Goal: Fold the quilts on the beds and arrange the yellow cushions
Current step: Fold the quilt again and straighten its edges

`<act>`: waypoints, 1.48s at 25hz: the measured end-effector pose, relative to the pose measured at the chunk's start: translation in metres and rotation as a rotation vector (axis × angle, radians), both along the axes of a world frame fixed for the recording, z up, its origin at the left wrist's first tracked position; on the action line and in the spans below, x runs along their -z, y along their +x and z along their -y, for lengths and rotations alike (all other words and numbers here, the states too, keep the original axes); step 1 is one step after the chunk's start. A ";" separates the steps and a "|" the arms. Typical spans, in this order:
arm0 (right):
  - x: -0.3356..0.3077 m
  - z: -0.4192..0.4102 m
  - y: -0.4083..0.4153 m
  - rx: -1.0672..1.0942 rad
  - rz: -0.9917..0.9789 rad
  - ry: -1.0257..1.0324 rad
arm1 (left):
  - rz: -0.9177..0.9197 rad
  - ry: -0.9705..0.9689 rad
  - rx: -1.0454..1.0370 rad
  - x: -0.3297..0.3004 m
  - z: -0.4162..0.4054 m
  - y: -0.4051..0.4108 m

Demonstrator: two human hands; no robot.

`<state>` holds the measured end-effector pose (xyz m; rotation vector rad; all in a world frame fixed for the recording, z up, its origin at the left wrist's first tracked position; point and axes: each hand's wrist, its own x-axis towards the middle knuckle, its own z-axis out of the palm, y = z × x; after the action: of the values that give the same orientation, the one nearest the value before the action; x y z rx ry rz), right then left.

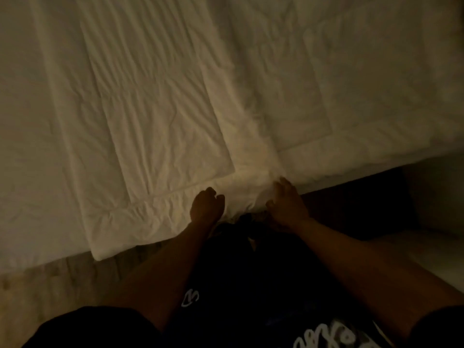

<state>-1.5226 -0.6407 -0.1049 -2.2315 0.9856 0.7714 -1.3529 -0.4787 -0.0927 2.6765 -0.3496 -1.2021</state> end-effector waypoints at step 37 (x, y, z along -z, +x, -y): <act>-0.071 0.372 -0.257 0.901 0.024 0.150 | -0.202 0.023 0.712 -0.037 0.419 -0.208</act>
<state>-1.7796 -1.0129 -0.0342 -1.4150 1.6589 0.3740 -1.5605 -0.8981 -0.0557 2.4737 -1.3321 -1.6267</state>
